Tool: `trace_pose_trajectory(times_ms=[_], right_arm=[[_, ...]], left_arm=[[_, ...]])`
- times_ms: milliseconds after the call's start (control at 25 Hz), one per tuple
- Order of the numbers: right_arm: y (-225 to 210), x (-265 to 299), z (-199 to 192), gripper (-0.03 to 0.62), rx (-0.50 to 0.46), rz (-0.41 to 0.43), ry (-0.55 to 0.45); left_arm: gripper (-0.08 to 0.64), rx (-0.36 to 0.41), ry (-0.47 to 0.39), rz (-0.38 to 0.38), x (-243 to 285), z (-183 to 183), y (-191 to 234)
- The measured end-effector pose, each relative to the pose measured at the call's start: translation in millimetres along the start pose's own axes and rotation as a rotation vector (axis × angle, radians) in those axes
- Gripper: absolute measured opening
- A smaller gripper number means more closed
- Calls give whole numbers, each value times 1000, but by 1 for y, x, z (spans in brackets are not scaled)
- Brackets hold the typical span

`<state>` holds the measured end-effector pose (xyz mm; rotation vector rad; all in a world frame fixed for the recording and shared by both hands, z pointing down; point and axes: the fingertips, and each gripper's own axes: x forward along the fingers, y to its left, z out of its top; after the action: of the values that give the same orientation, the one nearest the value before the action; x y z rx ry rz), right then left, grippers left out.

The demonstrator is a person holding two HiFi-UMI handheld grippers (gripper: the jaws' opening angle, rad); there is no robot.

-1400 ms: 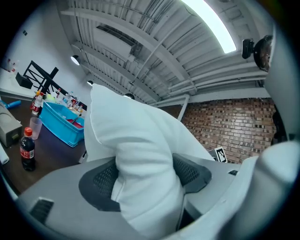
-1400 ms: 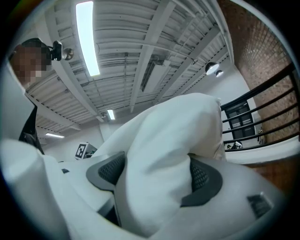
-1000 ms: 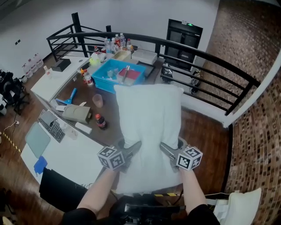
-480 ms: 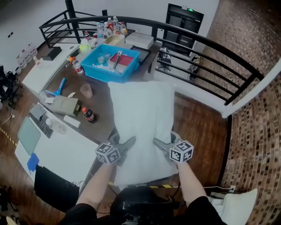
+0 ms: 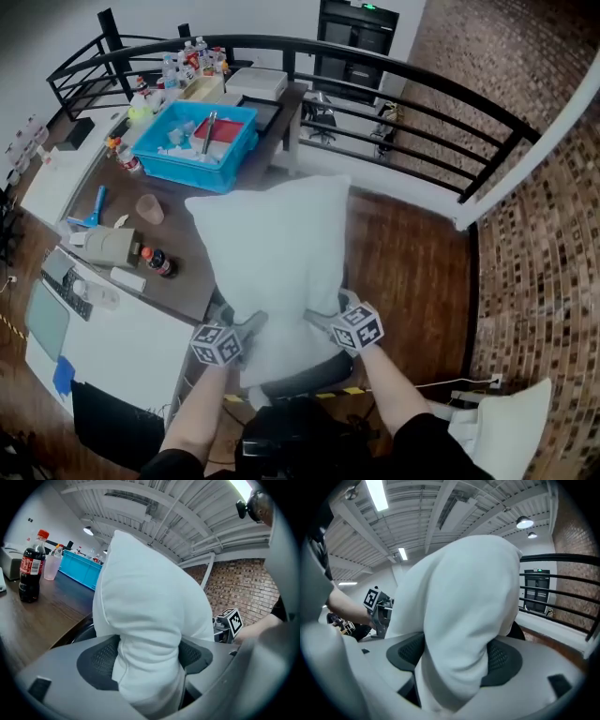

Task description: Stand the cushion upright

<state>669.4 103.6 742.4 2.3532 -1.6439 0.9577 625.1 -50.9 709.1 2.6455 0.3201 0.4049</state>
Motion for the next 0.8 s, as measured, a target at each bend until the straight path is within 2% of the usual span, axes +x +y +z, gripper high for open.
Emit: trace_pose_trajectory(times_ms=[240,480,720,800], right_arm=[[-6,4,-40,362,-27,-106,135],[-8,6,-82,368,-34,-172,260],[6,8,-112,368,-57,-162,398],[9,11,-124,370,-60,-161,414]], left_arm=[[354,36,96,94,-1,-35,-1],[354,81,209,114,-11,-67,-3],[354,19,368,177,-25,-118,8],[354,7,388,203,-31,-131,12]])
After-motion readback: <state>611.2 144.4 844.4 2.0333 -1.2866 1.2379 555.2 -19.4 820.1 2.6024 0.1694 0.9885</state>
